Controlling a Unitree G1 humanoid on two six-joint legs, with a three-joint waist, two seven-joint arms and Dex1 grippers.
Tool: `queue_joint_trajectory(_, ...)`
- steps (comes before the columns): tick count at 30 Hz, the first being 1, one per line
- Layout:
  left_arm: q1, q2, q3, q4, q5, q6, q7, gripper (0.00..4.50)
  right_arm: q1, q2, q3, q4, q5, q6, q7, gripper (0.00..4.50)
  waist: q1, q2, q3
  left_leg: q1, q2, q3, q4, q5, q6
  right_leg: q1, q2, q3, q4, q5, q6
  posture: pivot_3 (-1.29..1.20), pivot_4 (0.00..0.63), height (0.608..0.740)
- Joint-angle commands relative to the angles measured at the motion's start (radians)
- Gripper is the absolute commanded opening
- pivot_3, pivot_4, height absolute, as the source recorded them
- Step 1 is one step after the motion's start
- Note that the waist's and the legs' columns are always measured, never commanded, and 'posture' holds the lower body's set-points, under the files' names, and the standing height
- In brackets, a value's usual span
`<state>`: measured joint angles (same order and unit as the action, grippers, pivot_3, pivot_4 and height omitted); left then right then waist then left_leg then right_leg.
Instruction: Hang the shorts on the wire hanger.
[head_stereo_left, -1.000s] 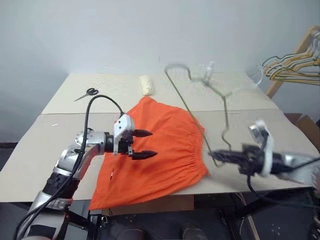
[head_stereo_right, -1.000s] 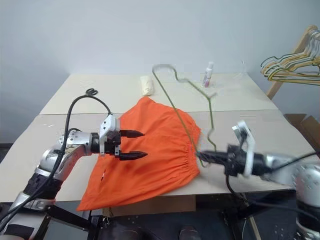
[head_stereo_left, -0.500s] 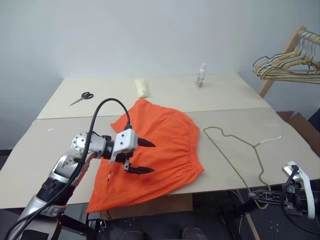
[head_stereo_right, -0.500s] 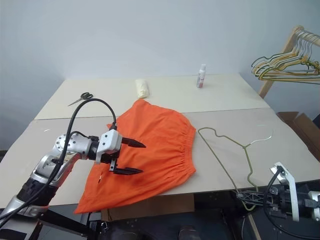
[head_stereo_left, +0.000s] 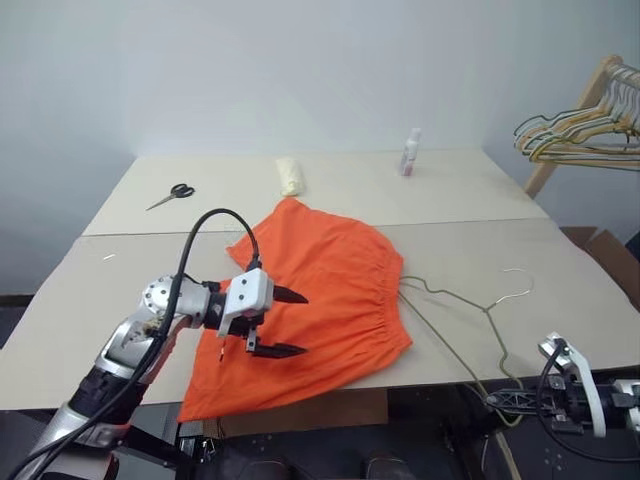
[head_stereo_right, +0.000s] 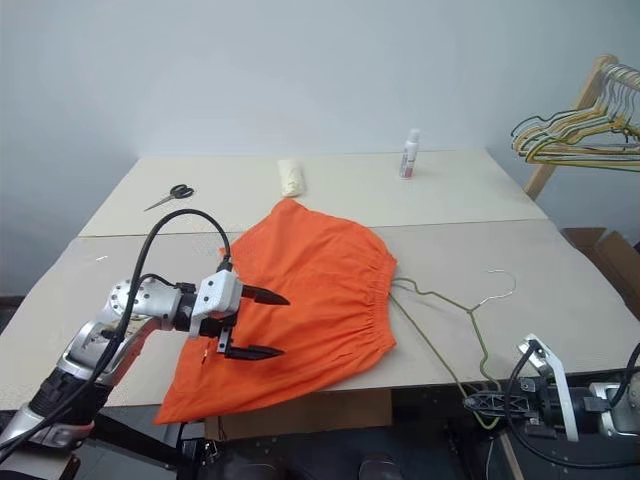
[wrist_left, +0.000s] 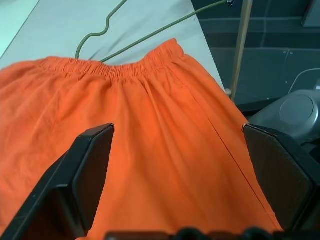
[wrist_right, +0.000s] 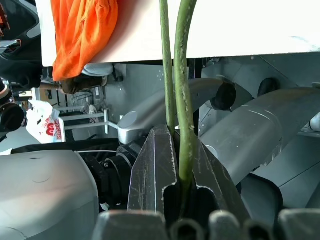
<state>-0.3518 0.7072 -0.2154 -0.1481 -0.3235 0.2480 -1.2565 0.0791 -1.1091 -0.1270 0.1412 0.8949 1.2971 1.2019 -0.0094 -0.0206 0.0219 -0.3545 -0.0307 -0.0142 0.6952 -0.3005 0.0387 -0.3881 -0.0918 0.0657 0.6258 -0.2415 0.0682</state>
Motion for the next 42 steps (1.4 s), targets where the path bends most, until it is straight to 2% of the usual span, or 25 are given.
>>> queue_joint_trajectory(1, -0.015, 0.006, 0.031, -0.026, -0.015, 0.001, 0.006, 4.45, -0.004, -0.012, -0.009, -0.021, 0.005, -0.028, 0.075, 0.0, 0.0, 0.0, 0.0, 0.0, 0.0, 0.0, 0.0, 0.0, 0.0, 0.0, 0.0, 0.0, 0.0, 0.0, 0.0, -0.03, 0.0, 0.74)
queue_joint_trajectory(8, -0.007, 0.006, 0.021, -0.025, 0.007, -0.007, 0.004, 4.45, 0.026, -0.074, 0.075, -0.078, -0.024, -0.07, 0.241, 0.0, -0.002, 0.0, 0.0, 0.0, 0.0, 0.0, 0.0, 0.0, 0.0, 0.0, 0.0, 0.0, 0.0, 0.0, 0.0, -0.02, 0.0, 0.74)
queue_joint_trajectory(12, -0.005, 0.012, 0.014, -0.03, 0.02, -0.01, 0.002, 4.45, -0.098, -0.042, 0.171, -0.006, -0.064, -0.041, 0.252, 0.0, -0.008, 0.0, 0.0, 0.001, 0.0, 0.001, 0.0, 0.0, 0.0, 0.0, 0.0, 0.0, 0.0, 0.0, 0.0, -0.01, 0.0, 0.74)
queue_joint_trajectory(17, 0.005, 0.021, 0.016, -0.044, 0.022, -0.005, 0.002, 4.45, -0.309, 0.049, 0.271, 0.19, -0.144, -0.007, 0.232, 0.0, -0.002, 0.0, 0.0, 0.001, 0.0, 0.001, 0.0, 0.0, 0.0, 0.0, 0.001, 0.0, 0.0, 0.0, 0.0, 0.01, 0.0, 0.74)
queue_joint_trajectory(25, 0.026, 0.042, 0.03, -0.069, 0.019, 0.007, 0.009, 4.45, -0.435, 0.123, 0.389, 0.297, -0.223, -0.054, 0.329, 0.0, 0.023, 0.0, 0.0, 0.0, -0.002, 0.0, 0.0, 0.0, 0.0, -0.002, -0.002, 0.0, 0.0, 0.0, 0.0, 0.05, 0.0, 0.74)
queue_joint_trajectory(33, 0.034, 0.038, 0.03, -0.082, 0.014, 0.013, 0.03, 4.45, -0.579, 0.225, 0.37, 0.506, -0.299, -0.081, 0.311, 0.0, 0.022, 0.0, 0.0, 0.0, -0.002, -0.001, 0.0, 0.0, -0.001, -0.002, -0.002, 0.0, 0.001, 0.001, -0.001, 0.06, 0.0, 0.74)
queue_joint_trajectory(42, 0.029, 0.029, 0.019, -0.077, 0.001, 0.013, 0.03, 4.45, -0.591, 0.291, 0.31, 0.519, -0.323, -0.081, 0.268, 0.0, 0.017, -0.002, -0.001, 0.001, -0.002, -0.002, 0.0, -0.001, -0.001, -0.001, -0.001, 0.0, 0.001, 0.001, -0.001, 0.03, 0.0, 0.74)
